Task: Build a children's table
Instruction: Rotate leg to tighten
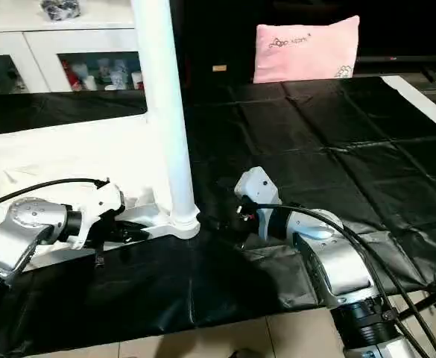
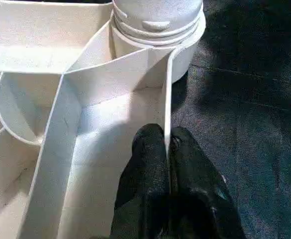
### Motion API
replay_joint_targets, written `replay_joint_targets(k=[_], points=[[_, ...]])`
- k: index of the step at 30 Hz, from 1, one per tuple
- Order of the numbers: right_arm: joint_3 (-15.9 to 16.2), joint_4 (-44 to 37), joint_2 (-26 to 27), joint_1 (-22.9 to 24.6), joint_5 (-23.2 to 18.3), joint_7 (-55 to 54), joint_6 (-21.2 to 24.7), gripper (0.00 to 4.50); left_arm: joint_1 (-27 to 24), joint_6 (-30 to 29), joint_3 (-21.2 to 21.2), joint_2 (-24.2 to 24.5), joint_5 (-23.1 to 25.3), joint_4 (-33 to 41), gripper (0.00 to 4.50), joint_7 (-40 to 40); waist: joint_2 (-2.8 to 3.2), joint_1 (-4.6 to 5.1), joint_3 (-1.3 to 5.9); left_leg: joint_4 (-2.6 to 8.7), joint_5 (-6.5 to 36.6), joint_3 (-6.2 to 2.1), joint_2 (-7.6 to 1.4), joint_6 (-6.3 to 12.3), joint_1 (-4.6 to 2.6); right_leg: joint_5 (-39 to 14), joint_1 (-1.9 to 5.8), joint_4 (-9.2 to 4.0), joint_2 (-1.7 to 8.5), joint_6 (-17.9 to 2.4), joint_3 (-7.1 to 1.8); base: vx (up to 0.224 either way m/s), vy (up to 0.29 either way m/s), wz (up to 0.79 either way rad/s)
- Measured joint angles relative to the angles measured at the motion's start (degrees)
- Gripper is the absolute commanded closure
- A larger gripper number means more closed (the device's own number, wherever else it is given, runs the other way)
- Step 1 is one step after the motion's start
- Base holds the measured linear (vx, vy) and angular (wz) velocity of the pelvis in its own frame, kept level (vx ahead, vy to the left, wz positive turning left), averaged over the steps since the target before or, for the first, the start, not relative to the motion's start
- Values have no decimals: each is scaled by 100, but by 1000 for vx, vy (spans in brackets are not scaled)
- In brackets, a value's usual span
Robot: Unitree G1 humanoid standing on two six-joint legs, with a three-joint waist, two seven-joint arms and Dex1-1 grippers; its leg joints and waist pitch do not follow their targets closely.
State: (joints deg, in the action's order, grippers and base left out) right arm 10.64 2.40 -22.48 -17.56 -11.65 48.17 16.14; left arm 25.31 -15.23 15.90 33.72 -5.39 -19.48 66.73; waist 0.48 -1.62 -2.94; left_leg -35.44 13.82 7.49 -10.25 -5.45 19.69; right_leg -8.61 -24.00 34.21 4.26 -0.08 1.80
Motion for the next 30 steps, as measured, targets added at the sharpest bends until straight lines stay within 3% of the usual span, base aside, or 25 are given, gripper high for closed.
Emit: replay_joint_targets(k=[26, 28, 30], points=[[1, 4, 0, -1, 0, 32, -2, 0, 0, -10, -2, 0, 0, 0, 449, 7, 0, 1, 0, 0, 0, 0, -1, 0, 0, 0, 0, 0, 0, 0, 2, 0, 0, 0], [215, 706, -78, -305, 49, 554, -353, 0, 253, 364, 149, -64, 115, -320, 449, 331, -38, -3, -4, 0, -5, 2, -2, -3, -2, 0, 0, 6, 3, -2, 5, 0, 0, 0], [347, 1026, -75, -407, 97, 793, -524, 0, 295, 577, 261, -146, 133, -392, 449, 500, -37, -53, -3, 0, -11, 18, -16, 5, 10, -7, 4, 3, 18, -6, 24, 0, 0, 0]])
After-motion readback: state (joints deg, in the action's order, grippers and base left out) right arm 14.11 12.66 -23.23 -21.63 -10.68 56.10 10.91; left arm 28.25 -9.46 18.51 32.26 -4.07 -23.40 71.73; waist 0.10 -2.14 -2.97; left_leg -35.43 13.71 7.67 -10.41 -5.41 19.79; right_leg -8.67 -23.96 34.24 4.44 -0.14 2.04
